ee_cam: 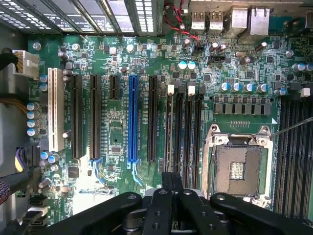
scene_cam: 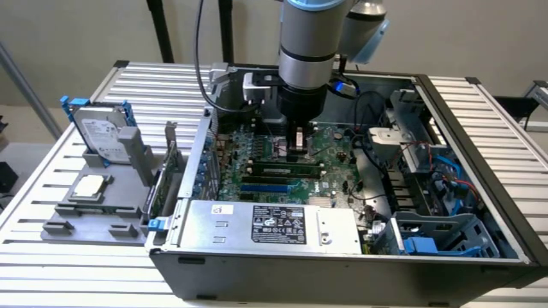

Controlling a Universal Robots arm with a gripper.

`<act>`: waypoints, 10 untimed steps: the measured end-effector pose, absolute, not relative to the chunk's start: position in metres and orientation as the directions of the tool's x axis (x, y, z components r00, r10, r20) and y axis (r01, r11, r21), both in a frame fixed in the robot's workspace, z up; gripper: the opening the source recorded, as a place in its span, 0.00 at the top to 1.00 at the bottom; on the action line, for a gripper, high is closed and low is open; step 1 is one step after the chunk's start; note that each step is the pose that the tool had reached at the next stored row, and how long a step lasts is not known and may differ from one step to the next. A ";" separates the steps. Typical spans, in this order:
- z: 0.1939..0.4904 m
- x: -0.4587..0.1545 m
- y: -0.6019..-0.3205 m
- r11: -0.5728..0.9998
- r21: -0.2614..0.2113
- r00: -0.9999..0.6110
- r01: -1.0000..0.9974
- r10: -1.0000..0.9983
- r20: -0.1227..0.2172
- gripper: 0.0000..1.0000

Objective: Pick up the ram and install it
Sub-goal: 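Insert the ram into the slot, then press down the ram until it locks into place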

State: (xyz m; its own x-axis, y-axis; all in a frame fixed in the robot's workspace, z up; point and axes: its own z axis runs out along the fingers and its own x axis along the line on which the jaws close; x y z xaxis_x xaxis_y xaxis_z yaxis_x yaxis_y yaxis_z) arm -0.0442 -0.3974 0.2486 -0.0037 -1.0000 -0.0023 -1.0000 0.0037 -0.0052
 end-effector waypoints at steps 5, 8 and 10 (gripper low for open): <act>0.249 -0.044 -0.397 0.004 -0.005 -0.004 -1.000 -1.000 -0.002 0.89; 0.249 -0.044 -0.397 0.004 -0.005 -0.004 -1.000 -1.000 -0.002 0.89; 0.249 -0.044 -0.397 0.004 -0.005 -0.004 -1.000 -1.000 -0.002 0.89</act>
